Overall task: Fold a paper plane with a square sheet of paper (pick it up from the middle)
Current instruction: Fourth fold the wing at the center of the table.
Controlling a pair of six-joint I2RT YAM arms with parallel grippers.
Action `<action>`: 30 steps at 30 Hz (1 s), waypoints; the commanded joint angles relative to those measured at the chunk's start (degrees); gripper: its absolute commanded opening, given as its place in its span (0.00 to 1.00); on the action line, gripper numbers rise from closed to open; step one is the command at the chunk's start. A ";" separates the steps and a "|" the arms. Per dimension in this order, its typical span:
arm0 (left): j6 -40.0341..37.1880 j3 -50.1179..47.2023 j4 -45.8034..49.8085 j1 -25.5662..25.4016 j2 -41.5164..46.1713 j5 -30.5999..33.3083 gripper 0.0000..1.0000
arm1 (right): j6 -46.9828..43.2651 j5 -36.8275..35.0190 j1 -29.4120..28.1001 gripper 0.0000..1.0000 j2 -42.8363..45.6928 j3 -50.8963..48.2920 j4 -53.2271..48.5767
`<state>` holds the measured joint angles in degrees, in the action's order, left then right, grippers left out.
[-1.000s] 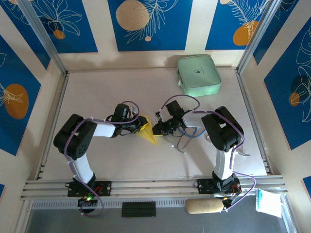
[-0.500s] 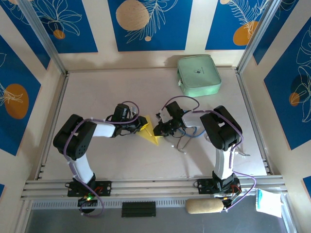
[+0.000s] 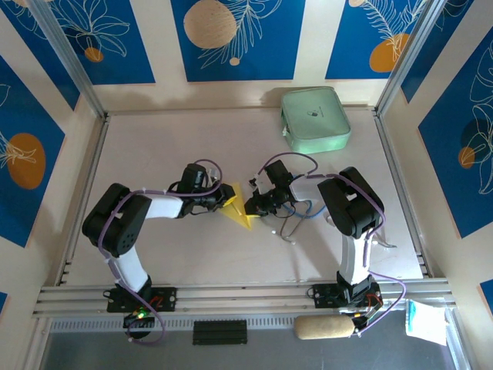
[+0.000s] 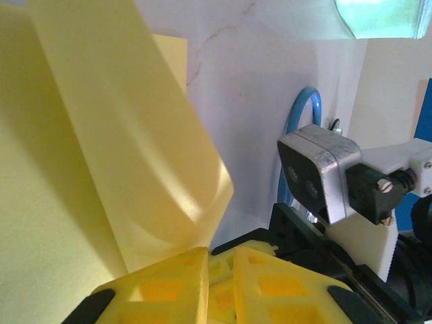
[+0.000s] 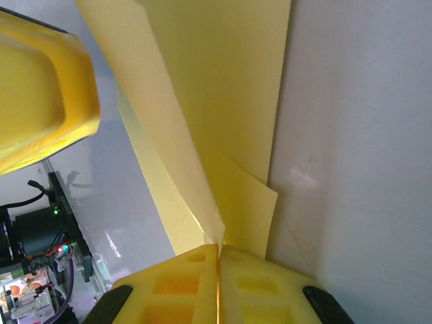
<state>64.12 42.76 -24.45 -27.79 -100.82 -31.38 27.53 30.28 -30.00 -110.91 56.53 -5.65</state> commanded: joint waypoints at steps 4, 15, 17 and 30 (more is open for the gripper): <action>-1.47 2.75 0.01 -0.75 -2.51 -1.45 0.16 | 0.60 0.28 0.64 0.09 -1.83 0.68 -2.04; -1.15 4.08 -1.04 -0.76 -6.11 -1.72 0.14 | 0.61 -0.82 0.93 0.09 -2.28 1.21 -3.38; -1.07 4.17 -1.37 -0.75 -6.65 -1.84 0.14 | 0.60 -0.84 0.97 0.10 -2.26 1.21 -3.52; -0.90 4.45 -2.57 -0.77 -8.69 -2.09 0.14 | 0.55 -1.80 0.99 0.09 -2.47 1.63 -5.07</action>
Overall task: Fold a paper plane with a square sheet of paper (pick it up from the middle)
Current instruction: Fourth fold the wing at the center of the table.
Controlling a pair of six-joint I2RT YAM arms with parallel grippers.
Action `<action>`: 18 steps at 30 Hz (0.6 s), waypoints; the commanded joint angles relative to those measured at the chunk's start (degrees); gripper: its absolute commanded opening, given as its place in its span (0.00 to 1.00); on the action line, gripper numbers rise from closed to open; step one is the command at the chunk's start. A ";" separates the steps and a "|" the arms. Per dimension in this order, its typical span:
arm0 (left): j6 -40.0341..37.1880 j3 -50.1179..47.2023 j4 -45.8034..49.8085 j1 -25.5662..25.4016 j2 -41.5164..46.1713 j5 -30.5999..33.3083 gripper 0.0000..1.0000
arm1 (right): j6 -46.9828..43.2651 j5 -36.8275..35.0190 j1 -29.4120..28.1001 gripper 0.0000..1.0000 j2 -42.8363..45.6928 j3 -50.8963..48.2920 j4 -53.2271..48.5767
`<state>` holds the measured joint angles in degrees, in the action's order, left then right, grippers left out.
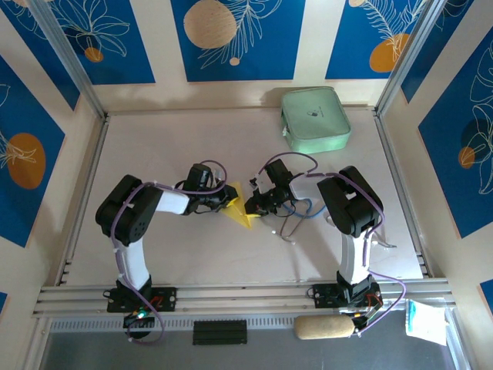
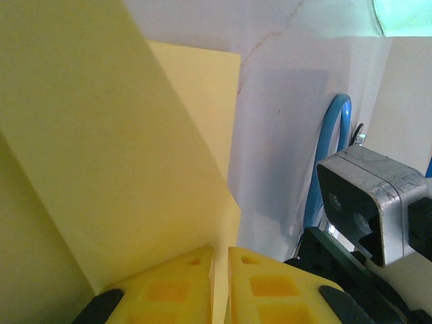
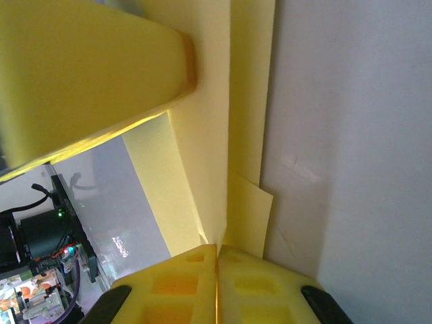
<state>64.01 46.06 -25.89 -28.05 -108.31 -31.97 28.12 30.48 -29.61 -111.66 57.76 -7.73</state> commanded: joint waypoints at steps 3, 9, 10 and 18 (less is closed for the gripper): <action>-0.71 0.97 -1.33 -0.50 -1.55 -1.50 0.14 | -0.11 -1.93 0.62 0.10 -1.81 0.43 -3.21; -0.46 0.61 -0.63 -0.44 -2.25 -0.89 0.14 | 0.35 -0.92 0.60 0.14 -0.74 1.03 -4.17; -0.47 0.52 -0.23 -0.51 -2.29 -0.77 0.14 | 0.52 -0.54 0.56 0.14 -0.29 1.12 -4.43; -0.72 0.34 1.19 -0.51 -2.51 0.10 0.14 | 1.11 1.10 0.51 0.20 3.23 0.87 -7.95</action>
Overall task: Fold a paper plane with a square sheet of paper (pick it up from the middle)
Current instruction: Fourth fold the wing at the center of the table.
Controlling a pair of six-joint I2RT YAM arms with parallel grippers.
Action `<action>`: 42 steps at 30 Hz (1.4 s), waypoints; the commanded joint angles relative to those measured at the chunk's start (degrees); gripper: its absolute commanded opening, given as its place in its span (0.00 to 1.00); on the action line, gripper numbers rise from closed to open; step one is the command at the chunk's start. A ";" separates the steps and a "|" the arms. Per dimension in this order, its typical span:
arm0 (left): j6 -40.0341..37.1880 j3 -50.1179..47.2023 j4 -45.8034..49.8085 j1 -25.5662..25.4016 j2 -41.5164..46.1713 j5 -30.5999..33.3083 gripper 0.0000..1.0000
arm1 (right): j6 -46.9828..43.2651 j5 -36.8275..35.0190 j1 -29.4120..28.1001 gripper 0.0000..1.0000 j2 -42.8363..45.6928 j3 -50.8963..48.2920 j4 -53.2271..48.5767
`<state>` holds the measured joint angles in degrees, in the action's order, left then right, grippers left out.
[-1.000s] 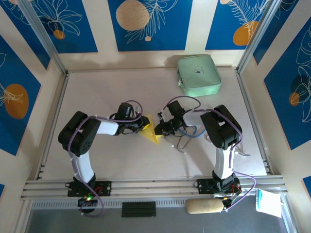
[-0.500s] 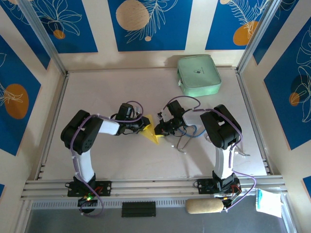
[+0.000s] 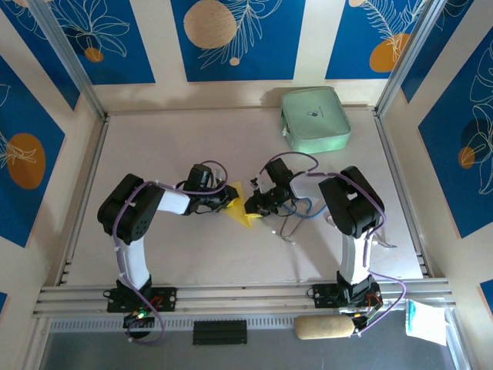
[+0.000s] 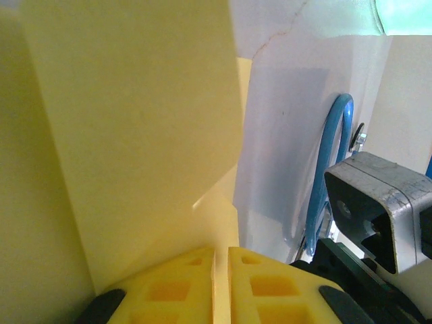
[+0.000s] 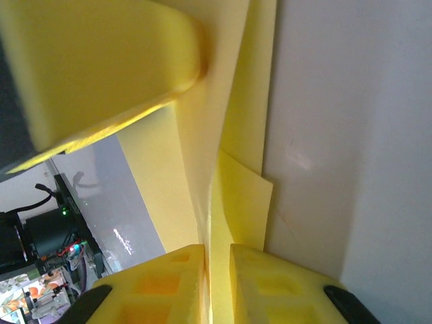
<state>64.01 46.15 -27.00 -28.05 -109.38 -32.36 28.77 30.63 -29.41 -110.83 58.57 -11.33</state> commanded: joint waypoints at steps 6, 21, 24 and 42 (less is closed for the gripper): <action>-0.48 0.17 2.51 -0.51 -1.51 0.72 0.14 | -0.09 1.89 -0.10 0.21 3.51 -1.00 -5.91; -0.28 0.08 2.49 -0.51 -1.40 0.56 0.14 | -2.23 0.23 -2.03 0.22 0.21 2.19 -8.78; -0.29 0.04 2.48 -0.51 -1.30 0.62 0.14 | -2.18 -0.59 -2.33 0.22 -0.48 2.95 -9.39; -4.76 2.39 5.92 0.19 8.29 -0.23 0.24 | -2.05 -1.32 -0.52 0.06 -2.72 -0.60 -7.92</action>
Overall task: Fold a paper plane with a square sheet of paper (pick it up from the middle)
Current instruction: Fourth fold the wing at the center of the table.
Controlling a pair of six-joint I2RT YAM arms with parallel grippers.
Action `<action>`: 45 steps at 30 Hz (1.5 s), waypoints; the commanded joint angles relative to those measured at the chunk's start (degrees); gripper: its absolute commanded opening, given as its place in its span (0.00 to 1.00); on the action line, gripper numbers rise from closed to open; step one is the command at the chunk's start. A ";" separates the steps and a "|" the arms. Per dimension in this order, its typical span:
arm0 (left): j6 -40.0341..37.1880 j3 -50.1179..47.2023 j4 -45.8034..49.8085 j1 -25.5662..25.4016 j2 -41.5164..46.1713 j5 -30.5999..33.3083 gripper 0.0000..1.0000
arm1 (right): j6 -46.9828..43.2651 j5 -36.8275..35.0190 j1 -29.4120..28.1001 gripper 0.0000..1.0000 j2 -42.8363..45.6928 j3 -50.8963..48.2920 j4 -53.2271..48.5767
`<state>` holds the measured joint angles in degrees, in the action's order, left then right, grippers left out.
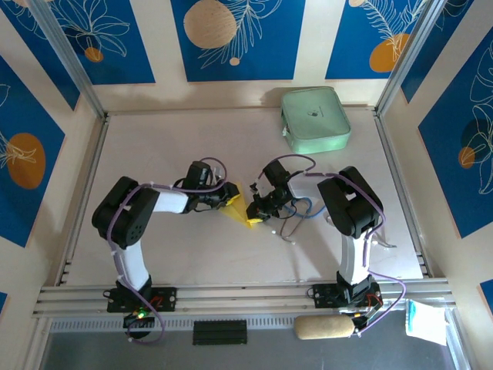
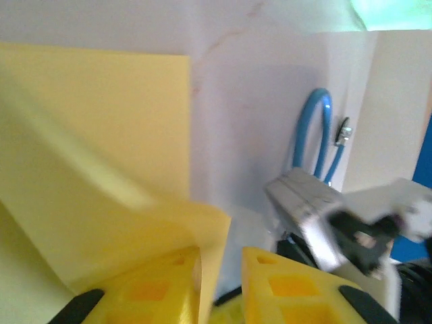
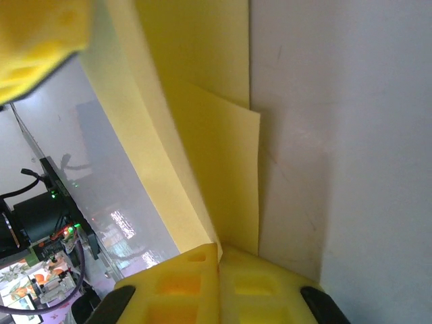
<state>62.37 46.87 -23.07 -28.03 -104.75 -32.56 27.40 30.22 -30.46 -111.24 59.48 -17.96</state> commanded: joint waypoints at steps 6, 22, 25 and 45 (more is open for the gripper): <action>-4.23 -2.61 0.39 0.09 4.70 -0.25 0.22 | -0.42 -1.21 0.86 0.05 -2.66 -1.74 -0.94; -1.46 -3.10 -4.98 -1.49 -1.73 -1.35 0.13 | -0.50 -1.92 1.01 0.04 -2.91 -1.59 -1.12; -1.52 -2.98 -3.03 -1.50 -2.52 -0.59 0.12 | -0.41 -1.92 1.01 0.04 -2.69 -1.65 -1.07; -1.97 -1.46 8.96 -1.68 -5.02 2.76 0.12 | 1.79 -4.67 1.37 0.26 9.99 -2.09 -2.72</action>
<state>61.01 45.52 -20.49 -29.12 -107.07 -32.38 28.60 27.18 -29.21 -103.92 57.39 -18.83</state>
